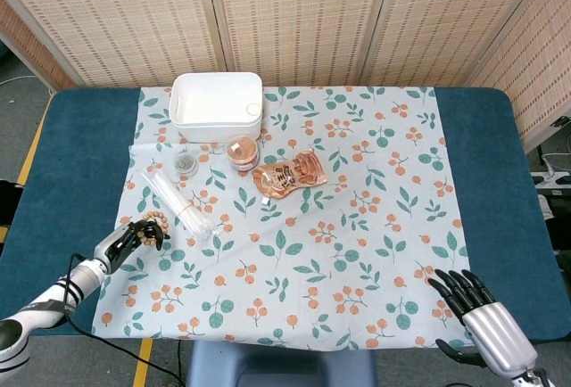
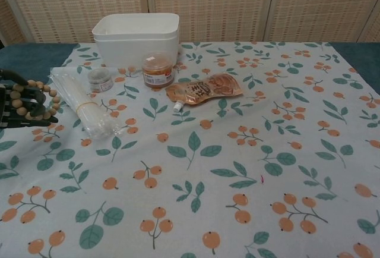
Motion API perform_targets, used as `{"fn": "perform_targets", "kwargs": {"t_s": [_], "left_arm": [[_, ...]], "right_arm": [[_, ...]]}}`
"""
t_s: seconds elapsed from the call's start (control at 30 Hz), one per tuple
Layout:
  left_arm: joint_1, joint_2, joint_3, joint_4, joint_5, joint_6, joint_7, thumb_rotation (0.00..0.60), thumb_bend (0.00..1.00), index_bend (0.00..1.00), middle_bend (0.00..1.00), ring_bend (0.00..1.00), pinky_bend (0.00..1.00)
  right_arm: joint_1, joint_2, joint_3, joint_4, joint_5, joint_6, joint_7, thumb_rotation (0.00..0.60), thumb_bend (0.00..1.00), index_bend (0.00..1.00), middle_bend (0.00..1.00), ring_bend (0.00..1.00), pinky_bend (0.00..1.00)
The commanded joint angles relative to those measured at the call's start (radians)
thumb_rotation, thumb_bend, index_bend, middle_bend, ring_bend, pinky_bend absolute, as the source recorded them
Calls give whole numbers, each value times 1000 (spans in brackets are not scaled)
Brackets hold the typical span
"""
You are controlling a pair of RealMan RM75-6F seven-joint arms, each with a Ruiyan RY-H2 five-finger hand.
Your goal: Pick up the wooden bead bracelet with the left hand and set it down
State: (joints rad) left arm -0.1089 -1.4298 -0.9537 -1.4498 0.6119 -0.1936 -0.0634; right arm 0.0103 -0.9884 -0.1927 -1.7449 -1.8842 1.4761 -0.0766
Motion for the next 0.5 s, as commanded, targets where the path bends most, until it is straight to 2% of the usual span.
{"fn": "perform_targets", "kwargs": {"t_s": [0.03,0.27,0.37,0.43,0.47,0.5], "left_arm": [[4,-2,-5,-2,12,-7,-6,97,710,569,637,287,0],[7,-8,-14,-5,35,-19,-21,80,879,564,635,287,0],[8,-14,-22,-3,42,-35,-20,26,979,561,630,287,0],[6,-13,-24,1,53,-57,-9,0,1000,539,598,279,0],[4,-12,-24,4,57,-71,-5,14,1000,523,575,269,0],[2,-11,-24,6,63,-78,3,65,1000,496,539,249,0]], "right_arm": [[-1,0,0,1,-1,1,1,464,204,0,0,0,0],[-1,-1,1,1,0,1,-2,465,204,0,0,0,0],[-2,-1,2,1,2,3,-3,464,204,0,0,0,0],[-2,-1,3,1,2,4,-3,464,204,0,0,0,0],[-2,-1,3,1,2,4,-3,463,204,0,0,0,0],[-2,-1,3,2,3,3,-3,463,204,0,0,0,0]]}}
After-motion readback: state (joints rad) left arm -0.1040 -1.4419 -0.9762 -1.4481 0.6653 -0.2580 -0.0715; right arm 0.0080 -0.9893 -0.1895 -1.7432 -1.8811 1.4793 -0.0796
